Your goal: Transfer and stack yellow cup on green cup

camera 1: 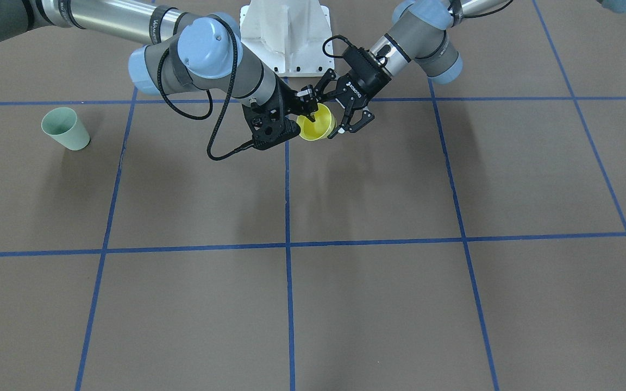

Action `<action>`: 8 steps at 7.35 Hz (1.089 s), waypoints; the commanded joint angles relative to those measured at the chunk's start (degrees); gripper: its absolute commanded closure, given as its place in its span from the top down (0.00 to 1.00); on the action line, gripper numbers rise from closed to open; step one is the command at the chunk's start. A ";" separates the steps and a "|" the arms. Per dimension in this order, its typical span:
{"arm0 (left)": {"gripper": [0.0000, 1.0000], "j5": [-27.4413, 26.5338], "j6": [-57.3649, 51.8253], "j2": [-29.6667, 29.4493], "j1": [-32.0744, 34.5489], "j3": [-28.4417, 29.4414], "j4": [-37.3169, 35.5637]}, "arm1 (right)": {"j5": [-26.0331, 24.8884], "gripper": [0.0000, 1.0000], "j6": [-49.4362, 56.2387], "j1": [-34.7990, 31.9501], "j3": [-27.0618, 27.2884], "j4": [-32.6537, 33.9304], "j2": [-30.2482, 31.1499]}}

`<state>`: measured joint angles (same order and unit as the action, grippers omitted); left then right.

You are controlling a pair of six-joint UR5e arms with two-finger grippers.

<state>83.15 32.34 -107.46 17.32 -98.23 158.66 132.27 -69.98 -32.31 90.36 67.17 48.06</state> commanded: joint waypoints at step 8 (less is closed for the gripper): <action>0.00 0.00 2.20 -0.20 -0.79 -0.56 0.24 | -0.79 0.55 -0.33 -0.21 -0.01 0.42 0.63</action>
<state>83.17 34.08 -107.50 16.53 -98.75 158.90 131.42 -70.23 -32.52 90.29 67.69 48.51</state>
